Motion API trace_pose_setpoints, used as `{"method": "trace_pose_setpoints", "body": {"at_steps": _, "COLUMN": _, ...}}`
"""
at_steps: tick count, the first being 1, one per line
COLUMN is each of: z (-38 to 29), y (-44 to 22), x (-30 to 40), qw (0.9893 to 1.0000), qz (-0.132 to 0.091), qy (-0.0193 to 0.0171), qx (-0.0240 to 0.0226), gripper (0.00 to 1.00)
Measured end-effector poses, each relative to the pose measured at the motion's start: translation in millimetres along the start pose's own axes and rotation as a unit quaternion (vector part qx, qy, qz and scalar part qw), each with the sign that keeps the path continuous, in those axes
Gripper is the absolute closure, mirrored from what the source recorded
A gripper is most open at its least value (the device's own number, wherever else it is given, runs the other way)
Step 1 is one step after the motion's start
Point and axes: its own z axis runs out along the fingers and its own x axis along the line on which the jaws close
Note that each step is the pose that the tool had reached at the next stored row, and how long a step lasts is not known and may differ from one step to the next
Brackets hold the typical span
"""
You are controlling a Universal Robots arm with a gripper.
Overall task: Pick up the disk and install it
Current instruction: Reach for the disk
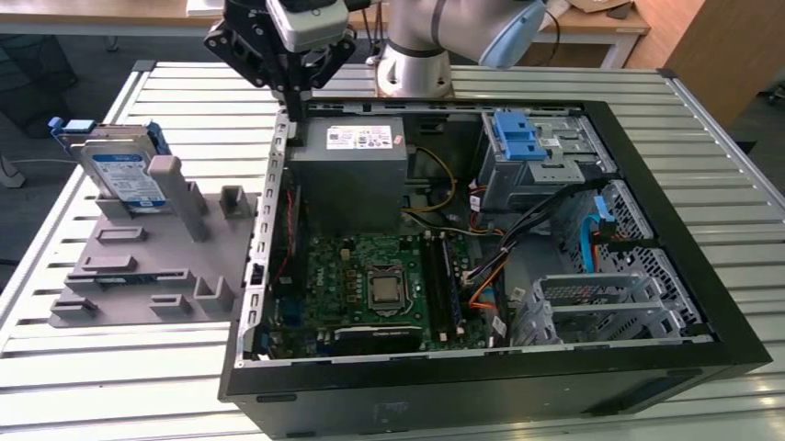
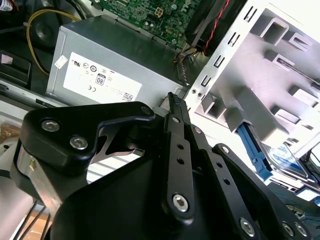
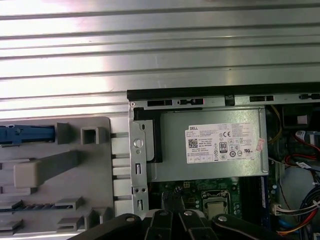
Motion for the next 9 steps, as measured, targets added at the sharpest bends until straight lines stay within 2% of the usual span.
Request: {"method": "trace_pose_setpoints", "body": {"at_steps": 9, "z": 0.1, "y": -0.6, "x": 7.9, "qw": 1.0, "qz": 0.0, "qy": 0.0, "qx": 0.0, "gripper": 0.89}}
